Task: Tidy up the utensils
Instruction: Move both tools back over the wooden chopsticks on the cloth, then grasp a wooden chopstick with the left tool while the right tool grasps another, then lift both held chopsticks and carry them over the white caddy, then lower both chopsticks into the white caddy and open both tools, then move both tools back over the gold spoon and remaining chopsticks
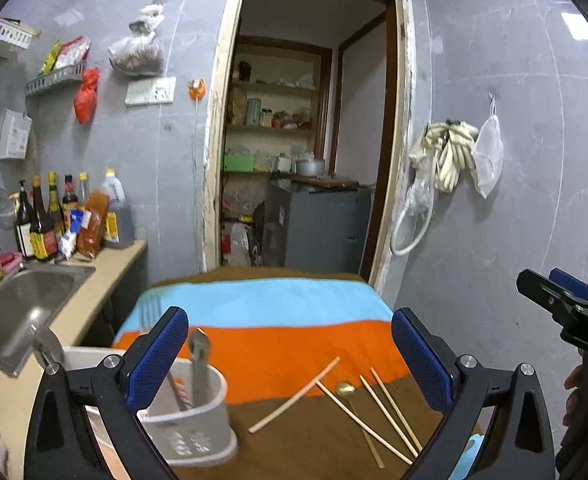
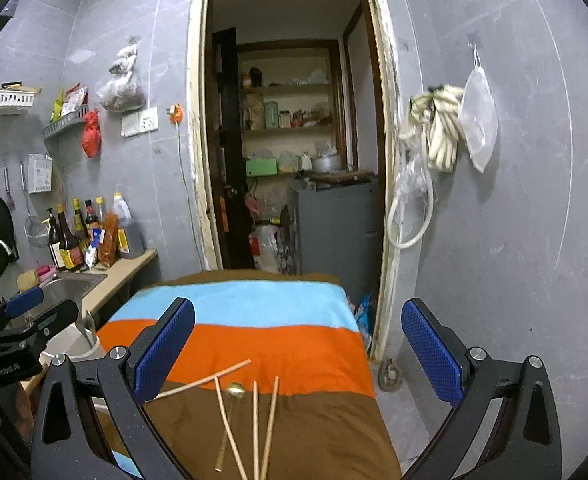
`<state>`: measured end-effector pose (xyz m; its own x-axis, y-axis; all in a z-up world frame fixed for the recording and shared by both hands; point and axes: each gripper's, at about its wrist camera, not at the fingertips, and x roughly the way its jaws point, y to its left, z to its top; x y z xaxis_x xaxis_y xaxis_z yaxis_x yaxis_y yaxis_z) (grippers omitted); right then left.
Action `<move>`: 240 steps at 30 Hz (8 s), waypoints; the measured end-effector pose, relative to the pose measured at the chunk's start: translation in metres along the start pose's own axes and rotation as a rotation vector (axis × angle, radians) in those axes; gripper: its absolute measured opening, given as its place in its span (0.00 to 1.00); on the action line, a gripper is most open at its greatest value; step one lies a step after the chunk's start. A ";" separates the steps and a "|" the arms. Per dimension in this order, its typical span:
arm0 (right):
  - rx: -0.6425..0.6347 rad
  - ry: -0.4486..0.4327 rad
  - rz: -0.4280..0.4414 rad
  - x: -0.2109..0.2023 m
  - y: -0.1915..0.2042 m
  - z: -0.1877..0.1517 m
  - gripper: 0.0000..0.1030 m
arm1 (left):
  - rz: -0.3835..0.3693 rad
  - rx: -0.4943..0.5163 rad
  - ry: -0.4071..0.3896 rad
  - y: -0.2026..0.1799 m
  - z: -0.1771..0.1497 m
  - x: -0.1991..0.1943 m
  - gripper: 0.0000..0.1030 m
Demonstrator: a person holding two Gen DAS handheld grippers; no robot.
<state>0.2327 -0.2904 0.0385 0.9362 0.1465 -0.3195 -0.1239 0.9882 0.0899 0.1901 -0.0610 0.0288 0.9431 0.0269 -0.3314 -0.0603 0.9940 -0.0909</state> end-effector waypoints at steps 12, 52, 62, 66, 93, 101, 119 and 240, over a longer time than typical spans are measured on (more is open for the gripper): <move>0.035 0.124 0.049 0.060 -0.051 -0.047 0.96 | -0.045 -0.062 0.206 -0.025 -0.046 0.059 0.99; -0.039 0.626 0.396 0.229 0.003 -0.166 0.21 | -0.122 -0.285 0.630 -0.022 -0.127 0.198 0.13; 0.106 0.738 0.409 0.252 -0.002 -0.167 0.05 | -0.160 -0.359 0.670 -0.015 -0.126 0.198 0.06; 0.170 0.724 0.404 0.237 -0.003 -0.168 0.04 | -0.197 -0.369 0.640 -0.016 -0.119 0.185 0.05; 0.282 0.084 0.636 0.097 0.114 -0.026 0.04 | -0.141 -0.315 0.082 0.122 0.037 0.000 0.05; 0.349 -0.090 0.737 0.108 0.189 -0.011 0.04 | 0.001 -0.428 -0.083 0.212 0.053 -0.009 0.05; 0.342 -0.300 0.499 0.126 0.214 -0.054 0.04 | 0.138 -0.384 -0.225 0.239 0.010 0.029 0.05; 0.100 0.246 0.178 0.119 -0.071 -0.120 0.97 | 0.020 -0.092 0.376 -0.033 -0.100 0.109 0.97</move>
<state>0.3136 -0.3376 -0.1192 0.7935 0.3354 -0.5079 -0.2348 0.9386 0.2530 0.2625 -0.1010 -0.0979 0.7566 -0.0120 -0.6538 -0.1225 0.9795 -0.1597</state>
